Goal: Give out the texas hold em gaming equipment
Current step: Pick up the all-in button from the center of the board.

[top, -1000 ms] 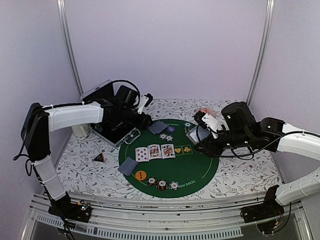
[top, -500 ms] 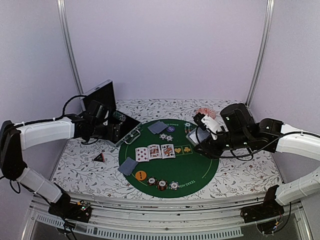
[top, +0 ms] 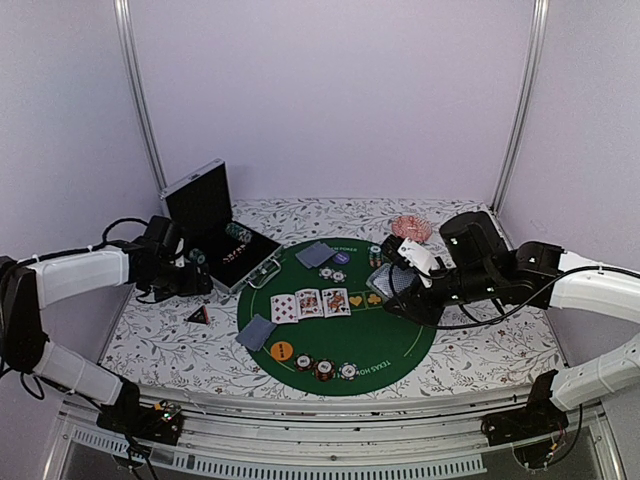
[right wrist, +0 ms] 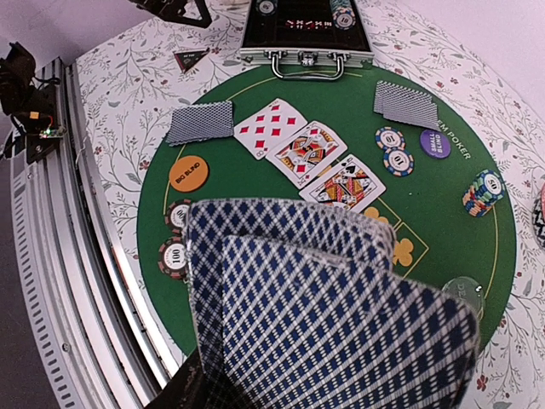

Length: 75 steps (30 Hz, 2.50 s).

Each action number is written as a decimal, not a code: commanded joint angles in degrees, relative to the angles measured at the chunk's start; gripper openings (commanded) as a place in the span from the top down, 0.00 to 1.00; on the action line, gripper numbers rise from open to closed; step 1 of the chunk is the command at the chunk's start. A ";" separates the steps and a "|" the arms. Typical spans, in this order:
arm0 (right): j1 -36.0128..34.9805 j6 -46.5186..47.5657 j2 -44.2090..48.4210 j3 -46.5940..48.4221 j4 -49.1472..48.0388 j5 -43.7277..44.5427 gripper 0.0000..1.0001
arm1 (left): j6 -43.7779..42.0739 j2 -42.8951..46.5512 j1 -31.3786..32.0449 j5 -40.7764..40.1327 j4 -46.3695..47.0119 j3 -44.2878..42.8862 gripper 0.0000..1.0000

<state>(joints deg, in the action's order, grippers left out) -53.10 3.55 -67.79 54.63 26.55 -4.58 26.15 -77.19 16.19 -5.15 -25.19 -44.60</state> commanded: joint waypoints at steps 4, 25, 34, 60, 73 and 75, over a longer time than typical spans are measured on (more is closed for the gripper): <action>0.29 3.22 0.93 -1.88 -4.06 -5.94 0.55 | -4.77 -6.67 -2.17 -2.41 -1.79 0.74 0.02; 0.32 3.56 1.22 -1.78 -3.73 -6.52 0.55 | -2.16 -8.47 3.75 3.20 -2.73 4.65 0.18; 0.28 3.63 1.43 -1.69 -3.78 -7.33 0.55 | -2.82 -9.78 6.90 -0.82 -6.27 2.60 0.16; 0.28 3.96 2.28 -1.48 -3.08 -8.54 0.55 | -9.80 -20.17 6.57 -1.75 -8.99 -7.29 0.07; 0.29 4.09 2.31 -1.52 -2.65 -8.92 0.55 | -11.32 -22.23 6.59 6.32 -16.80 -12.38 0.26; 0.28 4.09 2.44 -1.51 -2.64 -9.03 0.54 | -10.94 -23.24 7.32 6.66 -16.84 -12.29 0.28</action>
<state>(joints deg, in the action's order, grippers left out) -53.06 7.16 -66.63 52.64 24.14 -12.62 15.64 -97.58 22.46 -2.07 -39.20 -56.05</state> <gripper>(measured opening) 0.456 0.732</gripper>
